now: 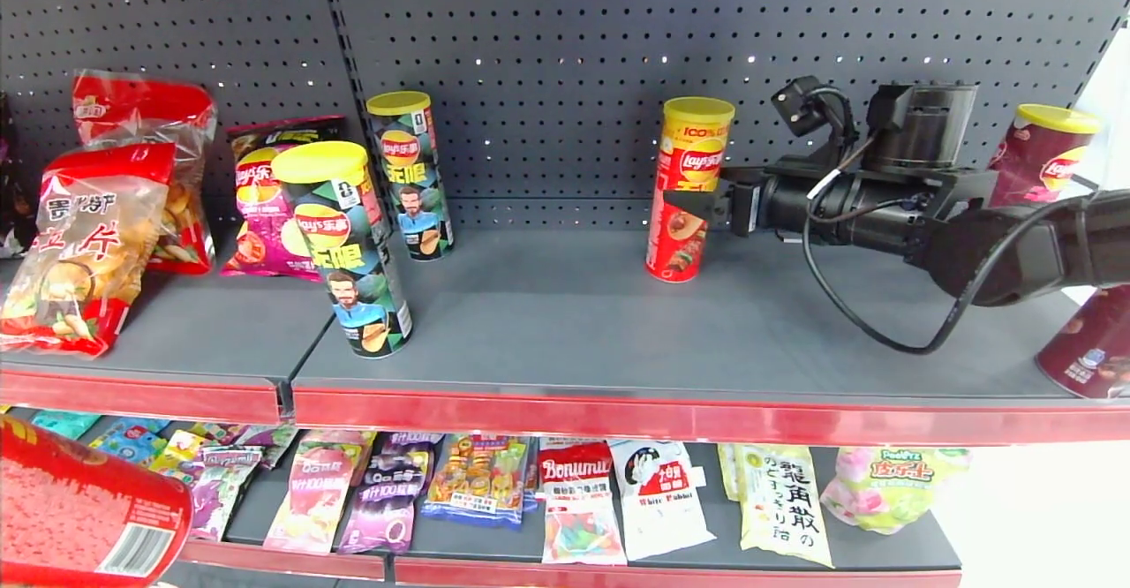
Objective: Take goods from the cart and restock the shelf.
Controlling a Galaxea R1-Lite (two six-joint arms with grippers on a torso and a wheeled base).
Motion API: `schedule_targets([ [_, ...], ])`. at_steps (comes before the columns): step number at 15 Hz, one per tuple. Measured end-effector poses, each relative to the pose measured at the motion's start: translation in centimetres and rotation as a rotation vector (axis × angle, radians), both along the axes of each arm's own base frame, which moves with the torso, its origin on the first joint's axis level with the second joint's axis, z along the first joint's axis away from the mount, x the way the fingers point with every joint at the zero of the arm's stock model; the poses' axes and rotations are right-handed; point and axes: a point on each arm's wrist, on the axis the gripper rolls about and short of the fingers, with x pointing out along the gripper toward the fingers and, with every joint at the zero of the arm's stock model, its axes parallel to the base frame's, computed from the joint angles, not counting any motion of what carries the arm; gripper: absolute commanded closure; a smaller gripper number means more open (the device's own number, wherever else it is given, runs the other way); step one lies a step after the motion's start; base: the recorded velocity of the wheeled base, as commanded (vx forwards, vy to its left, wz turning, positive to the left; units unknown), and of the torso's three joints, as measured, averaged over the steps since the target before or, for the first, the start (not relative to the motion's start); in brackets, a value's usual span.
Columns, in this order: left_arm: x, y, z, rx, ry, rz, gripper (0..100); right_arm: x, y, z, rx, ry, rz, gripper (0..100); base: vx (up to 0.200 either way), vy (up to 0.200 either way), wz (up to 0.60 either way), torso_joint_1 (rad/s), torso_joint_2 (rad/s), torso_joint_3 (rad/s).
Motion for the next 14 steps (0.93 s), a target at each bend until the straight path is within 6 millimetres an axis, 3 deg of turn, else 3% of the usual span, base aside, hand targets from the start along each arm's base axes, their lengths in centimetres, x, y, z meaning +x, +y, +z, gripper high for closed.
schedule_targets([
  [7,0.0,0.0,0.0,0.000,0.000,0.000,100,2.5,0.7,0.1,0.007,-0.035,-0.036,0,0.000,0.000,0.00,0.000,0.00,0.000],
  [13,-0.1,0.0,0.0,0.000,-0.003,0.000,100,3.4,1.2,-0.2,0.006,-0.043,-0.061,0,0.000,0.000,0.00,0.000,0.00,0.000],
  [14,-0.1,0.0,0.0,0.000,-0.003,0.000,100,3.4,1.4,-0.2,0.004,-0.047,-0.057,100,0.000,0.000,0.00,0.000,0.00,0.000],
])
